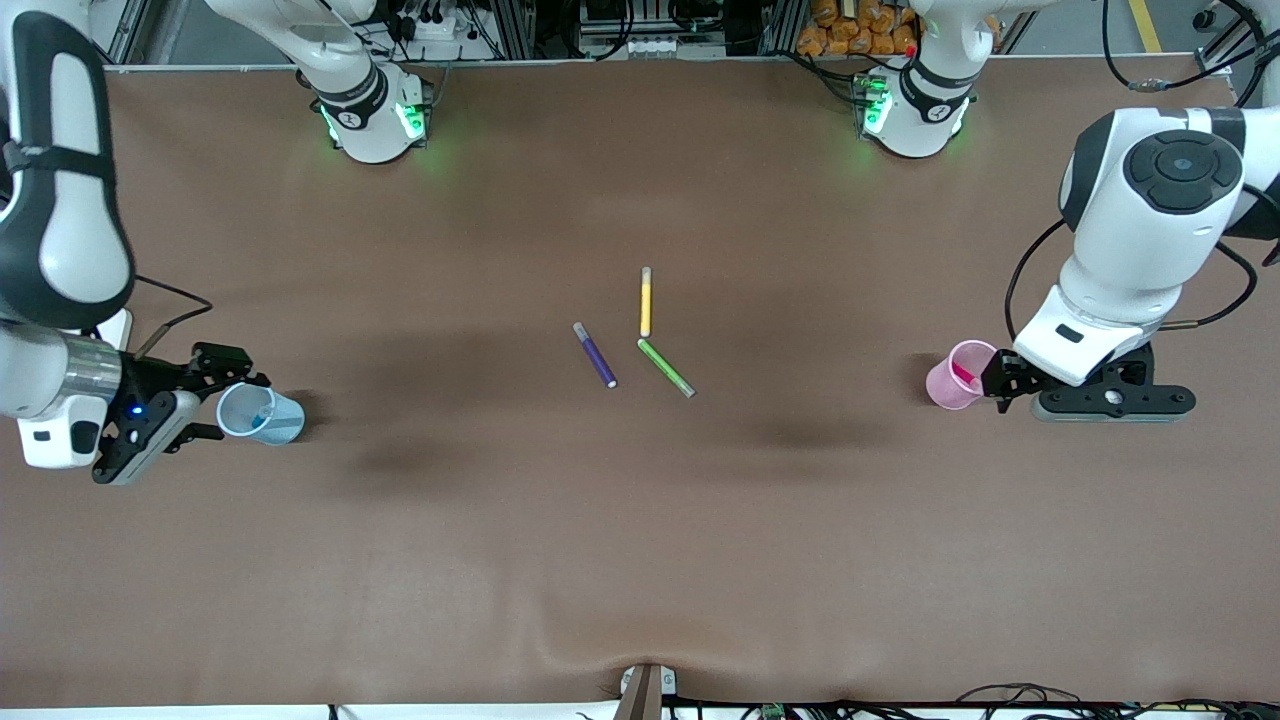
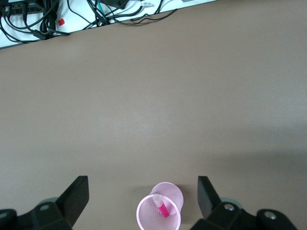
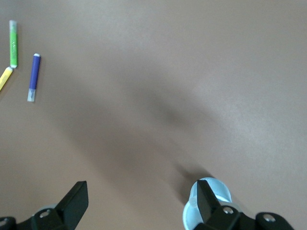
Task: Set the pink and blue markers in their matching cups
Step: 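Open the left gripper over the pink cup while the right gripper releases blue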
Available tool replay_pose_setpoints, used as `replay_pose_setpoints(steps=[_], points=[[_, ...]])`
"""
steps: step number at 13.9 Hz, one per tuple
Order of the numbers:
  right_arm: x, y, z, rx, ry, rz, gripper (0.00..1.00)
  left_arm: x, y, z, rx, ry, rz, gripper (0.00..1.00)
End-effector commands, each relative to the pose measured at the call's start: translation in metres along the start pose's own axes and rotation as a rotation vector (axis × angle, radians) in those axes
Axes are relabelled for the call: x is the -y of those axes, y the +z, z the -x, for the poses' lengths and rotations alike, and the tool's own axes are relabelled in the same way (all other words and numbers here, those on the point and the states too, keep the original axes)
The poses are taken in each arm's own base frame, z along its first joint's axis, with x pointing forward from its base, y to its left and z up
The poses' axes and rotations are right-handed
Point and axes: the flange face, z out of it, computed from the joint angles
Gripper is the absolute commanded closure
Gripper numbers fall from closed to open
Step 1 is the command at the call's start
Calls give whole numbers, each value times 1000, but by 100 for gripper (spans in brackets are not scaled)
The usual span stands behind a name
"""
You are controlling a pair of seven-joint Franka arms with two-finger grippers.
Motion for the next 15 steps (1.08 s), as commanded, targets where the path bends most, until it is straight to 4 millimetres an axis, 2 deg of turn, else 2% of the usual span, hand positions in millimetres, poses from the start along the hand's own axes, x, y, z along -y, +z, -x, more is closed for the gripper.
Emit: replay_pose_setpoints(steps=[1, 3, 6, 7, 9, 13, 15], points=[[18, -17, -7, 47, 86, 95, 0, 12, -21, -3, 28, 13, -12, 0], [26, -35, -8, 64, 156, 163, 0, 24, -34, -7, 43, 28, -8, 0], [43, -70, -5, 17, 184, 197, 0, 58, -59, -10, 113, -24, 97, 0], [49, -76, -1, 18, 211, 197, 0, 61, -66, -10, 128, -7, 120, 0], [54, -97, 17, 26, 308, 185, 0, 66, -86, -5, 160, -7, 121, 0], [84, -130, 41, 49, 486, 182, 0, 76, -121, 17, 232, 15, 138, 0], [99, -144, 56, 46, 567, 183, 0, 94, -131, 23, 223, 49, 151, 0]])
